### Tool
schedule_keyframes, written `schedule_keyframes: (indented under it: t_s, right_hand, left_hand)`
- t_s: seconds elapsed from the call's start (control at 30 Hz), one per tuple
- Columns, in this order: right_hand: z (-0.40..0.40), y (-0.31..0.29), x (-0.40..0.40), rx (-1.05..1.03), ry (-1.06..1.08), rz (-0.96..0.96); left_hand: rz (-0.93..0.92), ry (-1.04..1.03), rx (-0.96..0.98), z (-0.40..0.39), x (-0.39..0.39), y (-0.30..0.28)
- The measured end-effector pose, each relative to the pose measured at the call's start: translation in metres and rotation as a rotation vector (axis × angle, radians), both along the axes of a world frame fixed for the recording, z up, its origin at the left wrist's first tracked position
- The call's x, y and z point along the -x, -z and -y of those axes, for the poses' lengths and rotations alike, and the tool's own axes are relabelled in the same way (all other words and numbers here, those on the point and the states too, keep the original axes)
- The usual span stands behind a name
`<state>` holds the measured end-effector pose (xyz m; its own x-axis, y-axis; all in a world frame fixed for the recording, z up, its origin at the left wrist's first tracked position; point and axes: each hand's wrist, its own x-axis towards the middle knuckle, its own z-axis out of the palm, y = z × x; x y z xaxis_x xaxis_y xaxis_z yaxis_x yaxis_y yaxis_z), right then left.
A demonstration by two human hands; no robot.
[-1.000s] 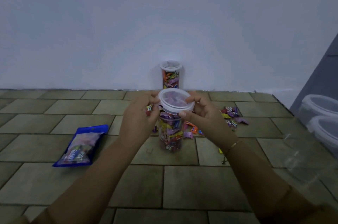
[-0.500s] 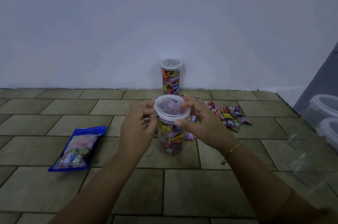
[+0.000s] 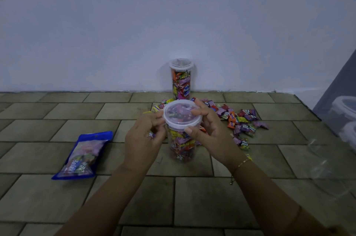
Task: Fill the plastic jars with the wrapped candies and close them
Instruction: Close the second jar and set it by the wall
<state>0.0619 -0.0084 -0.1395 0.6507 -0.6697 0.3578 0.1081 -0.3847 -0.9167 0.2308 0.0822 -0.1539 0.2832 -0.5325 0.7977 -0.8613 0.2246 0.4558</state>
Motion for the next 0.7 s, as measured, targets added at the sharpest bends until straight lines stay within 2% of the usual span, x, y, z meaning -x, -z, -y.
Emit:
schedule_keyframes:
  t_s: [0.37,0.7]
  right_hand:
    - [-0.001,0.004,-0.001,-0.035,-0.016,0.044]
    - [-0.003,0.002,-0.001,-0.045,-0.029,0.061]
  left_hand:
    - [-0.005,-0.038,0.075,0.001,0.010,0.009]
    - [-0.017,-0.012,-0.135,-0.011,0.027,0.031]
